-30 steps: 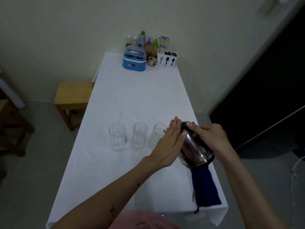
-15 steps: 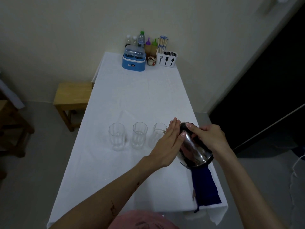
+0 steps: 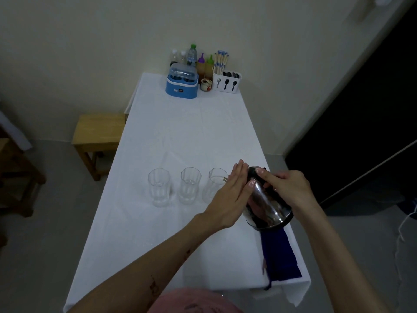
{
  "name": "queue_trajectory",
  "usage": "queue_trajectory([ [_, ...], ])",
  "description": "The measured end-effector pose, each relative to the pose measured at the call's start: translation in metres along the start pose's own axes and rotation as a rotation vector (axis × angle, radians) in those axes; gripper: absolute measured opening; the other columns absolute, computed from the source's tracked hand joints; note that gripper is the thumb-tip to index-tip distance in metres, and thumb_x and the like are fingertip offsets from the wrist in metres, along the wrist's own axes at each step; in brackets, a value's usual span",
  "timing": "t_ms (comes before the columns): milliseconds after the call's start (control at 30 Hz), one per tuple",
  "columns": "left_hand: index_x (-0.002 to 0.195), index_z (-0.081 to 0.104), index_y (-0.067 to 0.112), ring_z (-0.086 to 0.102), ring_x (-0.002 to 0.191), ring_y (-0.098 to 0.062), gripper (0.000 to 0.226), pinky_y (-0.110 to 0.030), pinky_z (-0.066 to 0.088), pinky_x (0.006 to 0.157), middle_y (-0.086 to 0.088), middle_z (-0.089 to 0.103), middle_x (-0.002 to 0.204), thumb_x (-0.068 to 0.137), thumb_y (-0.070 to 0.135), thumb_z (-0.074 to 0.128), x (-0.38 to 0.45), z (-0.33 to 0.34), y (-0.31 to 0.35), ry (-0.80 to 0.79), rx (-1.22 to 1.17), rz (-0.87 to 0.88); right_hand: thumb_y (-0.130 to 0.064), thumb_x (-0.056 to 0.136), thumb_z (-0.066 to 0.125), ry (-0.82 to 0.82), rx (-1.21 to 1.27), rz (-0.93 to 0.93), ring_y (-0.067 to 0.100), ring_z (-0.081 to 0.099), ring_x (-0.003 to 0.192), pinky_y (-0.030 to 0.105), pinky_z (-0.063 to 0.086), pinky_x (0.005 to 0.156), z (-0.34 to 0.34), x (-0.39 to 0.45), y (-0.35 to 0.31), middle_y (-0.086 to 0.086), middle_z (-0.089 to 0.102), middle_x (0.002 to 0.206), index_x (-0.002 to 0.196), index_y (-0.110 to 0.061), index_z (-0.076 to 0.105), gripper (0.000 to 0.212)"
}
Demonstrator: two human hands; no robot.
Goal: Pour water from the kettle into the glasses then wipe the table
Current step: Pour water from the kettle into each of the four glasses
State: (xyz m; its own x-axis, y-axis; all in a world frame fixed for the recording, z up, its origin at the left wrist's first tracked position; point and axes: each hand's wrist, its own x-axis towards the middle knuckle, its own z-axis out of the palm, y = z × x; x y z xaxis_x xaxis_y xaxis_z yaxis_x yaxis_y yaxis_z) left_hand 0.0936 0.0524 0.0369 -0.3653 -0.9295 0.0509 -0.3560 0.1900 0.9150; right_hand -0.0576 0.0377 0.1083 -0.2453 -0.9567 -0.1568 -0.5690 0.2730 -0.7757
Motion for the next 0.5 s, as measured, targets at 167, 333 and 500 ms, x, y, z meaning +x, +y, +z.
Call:
queue_trajectory([
  [167,0.154,0.000,0.019,-0.010,0.147,-0.001,0.058,-0.030,0.002,0.123,0.008,-0.008,0.163,0.104,0.041,0.020,0.000,0.001,0.007,0.006,-0.011,0.020,-0.057,0.078,0.077,0.014,-0.004,-0.014,0.023,0.072,0.070,0.033,0.056,0.072,-0.005,-0.001,0.001,0.003,0.075,0.064,0.062,-0.014,0.076,0.045],
  [333,0.155,0.002,0.019,-0.010,0.147,0.001,0.057,-0.028,0.001,0.123,0.009,-0.007,0.163,0.105,0.038,0.022,0.000,0.001,0.012,0.012,-0.018,0.031,-0.057,0.076,0.079,0.030,0.023,-0.029,0.025,0.071,0.068,0.040,0.058,0.075,-0.010,-0.001,0.001,0.005,0.073,0.062,0.059,-0.014,0.075,0.047],
  [500,0.155,0.002,0.021,-0.010,0.146,0.003,0.058,-0.026,0.000,0.122,0.011,-0.008,0.163,0.105,0.041,0.021,0.000,0.002,0.017,0.015,-0.020,0.046,-0.054,0.076,0.080,0.045,0.058,-0.051,0.023,0.068,0.064,0.039,0.057,0.073,-0.015,-0.004,-0.001,0.007,0.074,0.062,0.059,-0.012,0.074,0.045],
])
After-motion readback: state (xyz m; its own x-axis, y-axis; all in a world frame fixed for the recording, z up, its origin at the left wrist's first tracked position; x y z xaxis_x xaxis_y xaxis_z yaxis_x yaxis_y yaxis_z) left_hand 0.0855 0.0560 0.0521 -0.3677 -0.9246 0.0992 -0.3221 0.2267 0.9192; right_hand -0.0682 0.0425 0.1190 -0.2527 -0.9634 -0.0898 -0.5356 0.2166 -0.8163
